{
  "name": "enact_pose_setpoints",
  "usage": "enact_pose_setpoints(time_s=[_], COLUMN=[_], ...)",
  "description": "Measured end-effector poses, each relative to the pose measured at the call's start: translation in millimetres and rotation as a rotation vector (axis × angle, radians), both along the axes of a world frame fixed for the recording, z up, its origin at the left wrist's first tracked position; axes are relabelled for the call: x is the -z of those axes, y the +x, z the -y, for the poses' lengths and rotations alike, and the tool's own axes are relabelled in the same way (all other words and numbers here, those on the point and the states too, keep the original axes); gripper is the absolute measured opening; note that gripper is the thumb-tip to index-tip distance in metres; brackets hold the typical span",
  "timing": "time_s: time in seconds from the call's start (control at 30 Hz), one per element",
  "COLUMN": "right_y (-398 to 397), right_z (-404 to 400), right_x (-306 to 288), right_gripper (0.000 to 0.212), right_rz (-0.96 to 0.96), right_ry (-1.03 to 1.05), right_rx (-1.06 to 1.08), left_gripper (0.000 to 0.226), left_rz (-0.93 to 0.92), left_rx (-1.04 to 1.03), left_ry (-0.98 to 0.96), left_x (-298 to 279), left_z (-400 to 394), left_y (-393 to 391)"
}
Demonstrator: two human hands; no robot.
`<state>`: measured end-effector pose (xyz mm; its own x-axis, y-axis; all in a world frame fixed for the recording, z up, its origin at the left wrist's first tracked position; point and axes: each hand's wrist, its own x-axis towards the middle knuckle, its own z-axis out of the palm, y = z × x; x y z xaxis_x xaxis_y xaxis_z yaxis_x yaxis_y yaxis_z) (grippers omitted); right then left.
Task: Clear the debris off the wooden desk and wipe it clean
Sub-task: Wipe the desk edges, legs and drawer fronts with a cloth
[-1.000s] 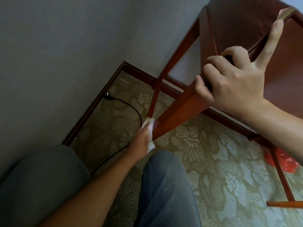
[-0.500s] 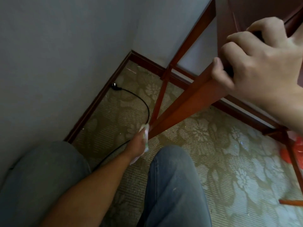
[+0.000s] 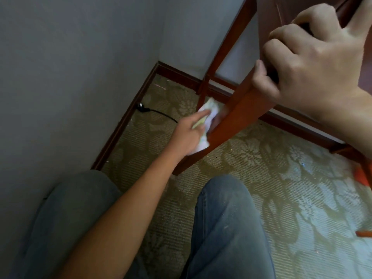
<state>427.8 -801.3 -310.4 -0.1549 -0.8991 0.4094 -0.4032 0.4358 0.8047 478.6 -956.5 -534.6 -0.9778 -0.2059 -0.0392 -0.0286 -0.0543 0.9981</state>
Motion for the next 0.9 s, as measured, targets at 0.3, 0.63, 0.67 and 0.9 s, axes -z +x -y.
enact_pose_setpoints(time_s=[0.3, 0.63, 0.67, 0.9], right_y=[4, -6, -3, 104], right_z=[8, 6, 7, 1], right_x=[6, 17, 18, 149], right_gripper=[0.044, 0.034, 0.030, 0.019], right_rz=[0.061, -0.008, 0.049, 0.871], right_ry=[-0.071, -0.173, -0.249, -0.755], right_rx=[0.030, -0.111, -0.141, 0.146], left_gripper=[0.053, 0.081, 0.090, 0.085], left_rz=[0.157, 0.386, 0.365, 0.065], left_rx=[0.142, 0.047, 0.073, 0.042], left_ry=[-0.317, 0.105, 0.077, -0.128], left_x=[72, 50, 45, 14], left_z=[-10, -39, -39, -30], left_y=[33, 41, 45, 64])
